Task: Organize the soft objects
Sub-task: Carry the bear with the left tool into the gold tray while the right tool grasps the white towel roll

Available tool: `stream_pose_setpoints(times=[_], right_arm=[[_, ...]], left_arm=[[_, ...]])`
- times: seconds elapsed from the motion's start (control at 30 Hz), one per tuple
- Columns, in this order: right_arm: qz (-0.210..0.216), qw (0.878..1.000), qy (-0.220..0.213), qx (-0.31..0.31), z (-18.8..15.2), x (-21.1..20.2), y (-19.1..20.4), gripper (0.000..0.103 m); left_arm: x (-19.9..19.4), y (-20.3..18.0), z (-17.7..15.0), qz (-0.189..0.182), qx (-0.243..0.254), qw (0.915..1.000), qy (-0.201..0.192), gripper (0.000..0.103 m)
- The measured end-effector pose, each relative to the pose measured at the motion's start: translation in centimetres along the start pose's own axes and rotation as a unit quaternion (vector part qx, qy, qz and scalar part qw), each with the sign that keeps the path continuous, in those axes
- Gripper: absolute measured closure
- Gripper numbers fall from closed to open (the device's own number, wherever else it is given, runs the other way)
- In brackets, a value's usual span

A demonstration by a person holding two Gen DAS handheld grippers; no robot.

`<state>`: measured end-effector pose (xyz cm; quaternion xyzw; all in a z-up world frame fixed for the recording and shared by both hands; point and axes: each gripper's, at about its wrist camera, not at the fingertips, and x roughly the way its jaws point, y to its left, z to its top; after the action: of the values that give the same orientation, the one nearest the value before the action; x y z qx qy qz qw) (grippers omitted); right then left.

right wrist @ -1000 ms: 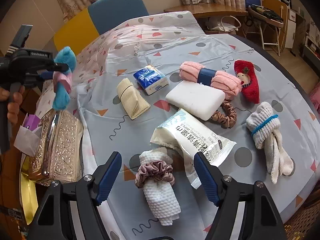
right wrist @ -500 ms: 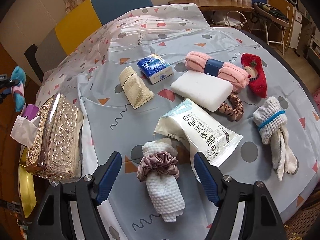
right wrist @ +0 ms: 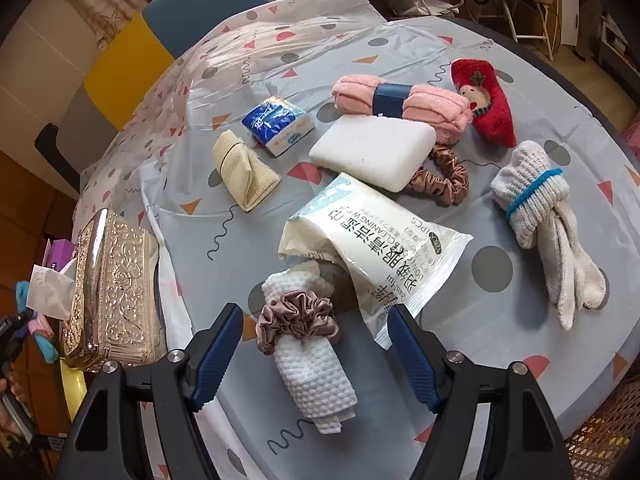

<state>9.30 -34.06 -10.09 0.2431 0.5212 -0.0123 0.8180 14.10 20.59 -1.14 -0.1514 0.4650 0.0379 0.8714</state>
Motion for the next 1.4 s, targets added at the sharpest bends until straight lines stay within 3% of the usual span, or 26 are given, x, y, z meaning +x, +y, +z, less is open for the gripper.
stream_pose_setpoints(times=[0.27,0.4,0.5,0.73,0.93,1.17,1.4], right_arm=[[-0.038,0.996,0.037,-0.071,-1.0,1.8,2.3,0.031],[-0.074,0.989,0.046,-0.12,-1.7,2.8,3.7,0.055],[-0.092,0.984,0.056,-0.142,-2.2,3.6,4.2,0.062],[-0.11,0.979,0.059,-0.164,-2.7,4.2,4.7,0.063],[-0.128,0.972,0.051,-0.189,-3.3,4.4,5.7,0.066],[-0.129,0.971,0.043,-0.199,-3.4,4.4,6.1,0.068],[-0.095,0.979,0.026,-0.18,-2.9,3.3,6.8,0.069]], left_arm=[[2.5,2.5,-5.5,-0.015,-0.023,0.9987,0.043,0.071],[3.4,2.8,-6.2,-0.019,-0.03,0.9981,0.05,0.071],[3.8,2.8,-6.1,-0.021,-0.034,0.9978,0.054,0.067],[5.5,1.9,-4.2,-0.025,-0.04,0.9976,0.05,0.06],[5.8,0.7,-3.0,-0.012,-0.039,0.9986,0.033,0.034],[2.7,0.1,-5.0,0.022,0.002,0.9997,-0.014,0.022],[-0.2,0.7,-8.0,0.043,0.029,0.998,-0.037,0.015]])
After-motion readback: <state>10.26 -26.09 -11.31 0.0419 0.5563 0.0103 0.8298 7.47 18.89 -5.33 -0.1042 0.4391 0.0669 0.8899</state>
